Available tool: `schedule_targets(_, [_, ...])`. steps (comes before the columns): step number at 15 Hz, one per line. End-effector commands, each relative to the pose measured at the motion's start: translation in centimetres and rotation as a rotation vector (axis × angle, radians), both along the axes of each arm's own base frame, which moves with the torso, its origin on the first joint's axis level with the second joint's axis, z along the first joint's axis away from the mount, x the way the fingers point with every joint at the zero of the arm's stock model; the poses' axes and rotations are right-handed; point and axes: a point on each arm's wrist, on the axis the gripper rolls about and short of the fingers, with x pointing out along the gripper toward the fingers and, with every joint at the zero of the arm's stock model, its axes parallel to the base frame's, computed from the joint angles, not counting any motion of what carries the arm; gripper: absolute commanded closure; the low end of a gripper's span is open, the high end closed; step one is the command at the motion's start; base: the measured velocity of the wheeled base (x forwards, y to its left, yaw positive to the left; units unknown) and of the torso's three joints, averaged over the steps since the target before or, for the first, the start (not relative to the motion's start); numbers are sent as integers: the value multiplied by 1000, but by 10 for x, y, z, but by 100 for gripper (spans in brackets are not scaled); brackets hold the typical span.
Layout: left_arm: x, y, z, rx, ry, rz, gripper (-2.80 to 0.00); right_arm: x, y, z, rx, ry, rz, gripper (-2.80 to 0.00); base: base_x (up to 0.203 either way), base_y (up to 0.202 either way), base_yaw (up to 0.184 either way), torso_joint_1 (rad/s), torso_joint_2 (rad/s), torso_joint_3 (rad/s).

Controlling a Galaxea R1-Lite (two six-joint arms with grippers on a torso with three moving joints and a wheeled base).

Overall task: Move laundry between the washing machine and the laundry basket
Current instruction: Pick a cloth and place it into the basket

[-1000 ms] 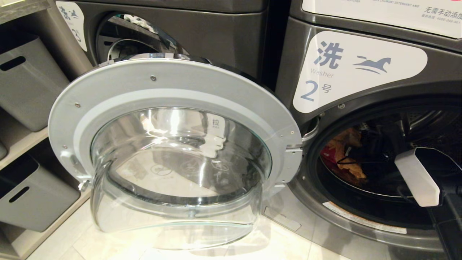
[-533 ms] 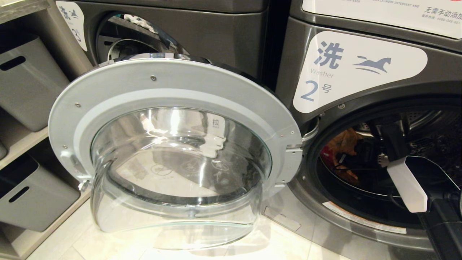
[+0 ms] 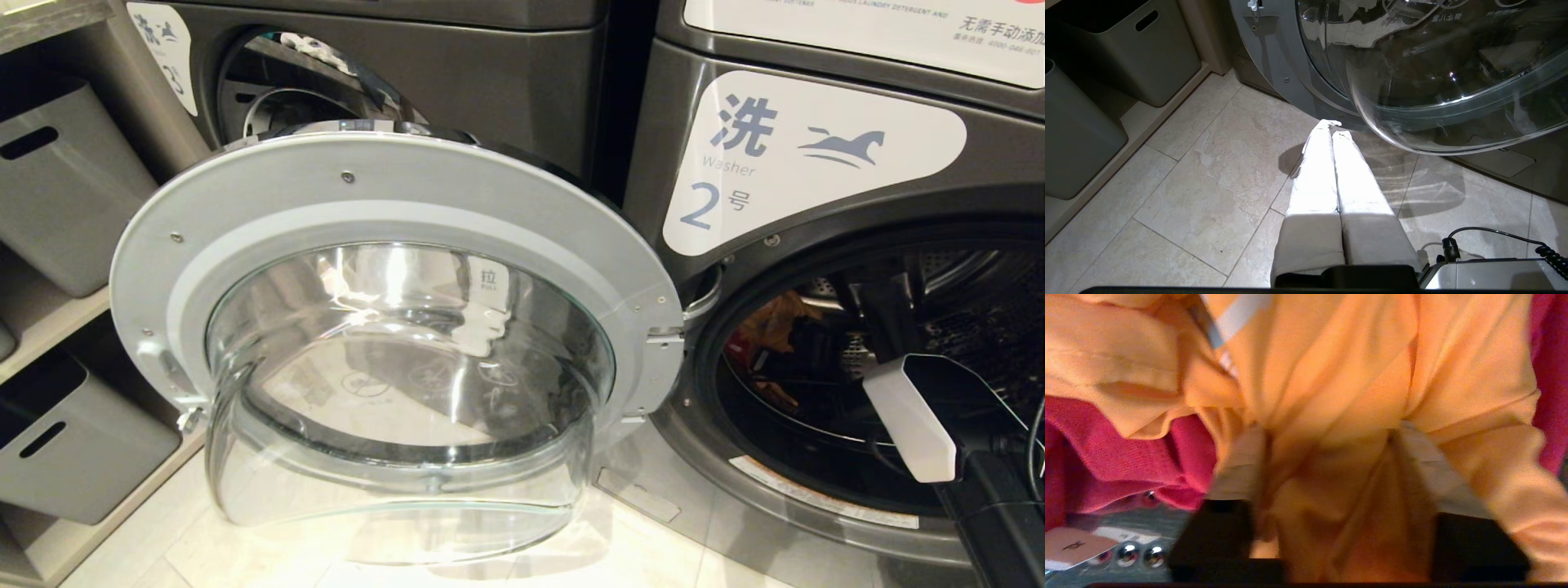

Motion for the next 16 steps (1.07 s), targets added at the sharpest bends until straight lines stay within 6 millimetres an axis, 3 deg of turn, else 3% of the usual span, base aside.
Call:
schedule_targets(1, [0, 0, 0, 0, 1, 0, 0, 1, 2, 1, 2, -4, 8, 0, 0, 0, 0, 0, 0, 0])
schedule_targets(5, [0, 0, 0, 0, 1, 0, 0, 1, 2, 7, 3, -13, 9, 0, 0, 0, 0, 0, 0, 0])
schedule_targets(8, [0, 0, 0, 0, 1, 0, 0, -1, 3, 30, 15, -42, 5, 0, 0, 0, 0, 0, 0, 0])
schedule_targets(13, [0, 0, 0, 0, 1, 0, 0, -22, 10, 72, 65, -45, -4, 0, 0, 0, 0, 0, 0, 0])
schedule_targets(16, [0, 0, 0, 0, 1, 0, 0, -36, 20, 83, 88, -31, -1, 0, 0, 0, 0, 0, 0, 0])
